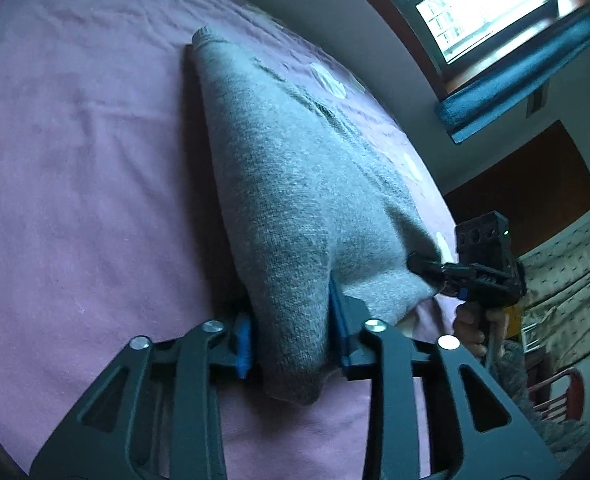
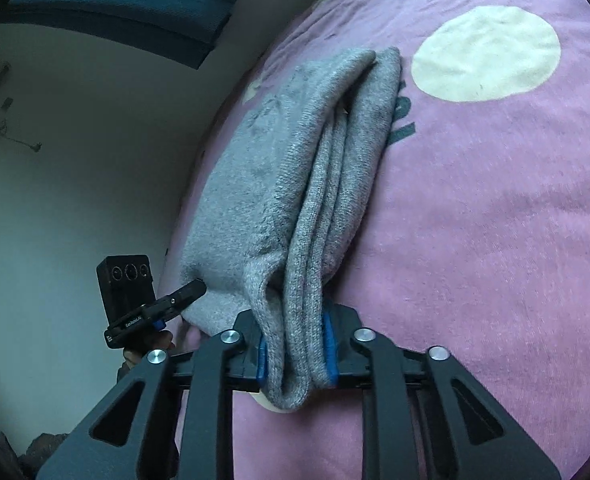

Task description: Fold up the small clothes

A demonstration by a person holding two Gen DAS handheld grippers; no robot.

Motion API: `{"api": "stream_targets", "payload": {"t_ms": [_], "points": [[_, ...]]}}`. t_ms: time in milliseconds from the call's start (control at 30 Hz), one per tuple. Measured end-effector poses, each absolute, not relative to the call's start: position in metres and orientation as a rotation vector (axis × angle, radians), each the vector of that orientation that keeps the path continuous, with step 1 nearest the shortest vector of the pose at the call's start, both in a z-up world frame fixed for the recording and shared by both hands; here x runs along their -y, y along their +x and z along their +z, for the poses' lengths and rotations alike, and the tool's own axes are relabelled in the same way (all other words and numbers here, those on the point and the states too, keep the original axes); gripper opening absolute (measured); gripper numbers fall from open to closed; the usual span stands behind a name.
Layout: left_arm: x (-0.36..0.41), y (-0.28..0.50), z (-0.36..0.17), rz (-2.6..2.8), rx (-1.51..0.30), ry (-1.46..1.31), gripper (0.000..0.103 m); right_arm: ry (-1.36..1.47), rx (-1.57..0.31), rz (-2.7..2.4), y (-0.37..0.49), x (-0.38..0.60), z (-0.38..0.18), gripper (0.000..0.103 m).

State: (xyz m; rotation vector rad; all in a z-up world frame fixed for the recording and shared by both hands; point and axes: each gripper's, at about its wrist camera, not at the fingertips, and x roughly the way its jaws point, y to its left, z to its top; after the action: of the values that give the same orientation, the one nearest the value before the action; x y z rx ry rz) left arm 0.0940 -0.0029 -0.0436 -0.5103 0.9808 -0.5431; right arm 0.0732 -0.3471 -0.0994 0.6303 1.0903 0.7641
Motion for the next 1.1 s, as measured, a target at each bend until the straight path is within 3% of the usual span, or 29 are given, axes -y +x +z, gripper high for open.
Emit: {"api": "stream_targets", "payload": {"t_ms": [167,433,633,667,700,733,967,1067,1100], "points": [[-0.005,0.087,-0.045,-0.562,-0.966,-0.53,0.044,0.682,-1.087,0.749,0.09,0.346,-0.095,0.041],[-0.007,0.081,-0.049,-0.568,-0.959,-0.527,0.045,0.727,-1.068,0.704,0.126,0.343,-0.085,0.063],[-0.007,0.08,-0.048,-0.573,-0.953,-0.517,0.047,0.696,-1.047,0.619,0.153,0.338,-0.084,0.061],[-0.007,0.08,-0.048,-0.574,-0.953,-0.517,0.047,0.663,-1.055,0.592,0.159,0.335,-0.083,0.053],[-0.006,0.08,-0.048,-0.574,-0.953,-0.517,0.047,0.639,-1.075,0.583,0.163,0.33,-0.085,0.024],[-0.006,0.079,-0.048,-0.576,-0.952,-0.516,0.048,0.633,-1.094,0.578,0.168,0.327,-0.089,0.022],[-0.002,0.076,-0.046,-0.583,-0.948,-0.494,0.053,0.776,-1.067,0.601,0.172,0.343,-0.102,0.021],[-0.002,0.075,-0.045,-0.58,-0.945,-0.489,0.053,0.792,-1.066,0.608,0.159,0.348,-0.097,0.034],[-0.001,0.075,-0.045,-0.579,-0.946,-0.487,0.053,0.785,-1.064,0.615,0.152,0.349,-0.092,0.043]]}}
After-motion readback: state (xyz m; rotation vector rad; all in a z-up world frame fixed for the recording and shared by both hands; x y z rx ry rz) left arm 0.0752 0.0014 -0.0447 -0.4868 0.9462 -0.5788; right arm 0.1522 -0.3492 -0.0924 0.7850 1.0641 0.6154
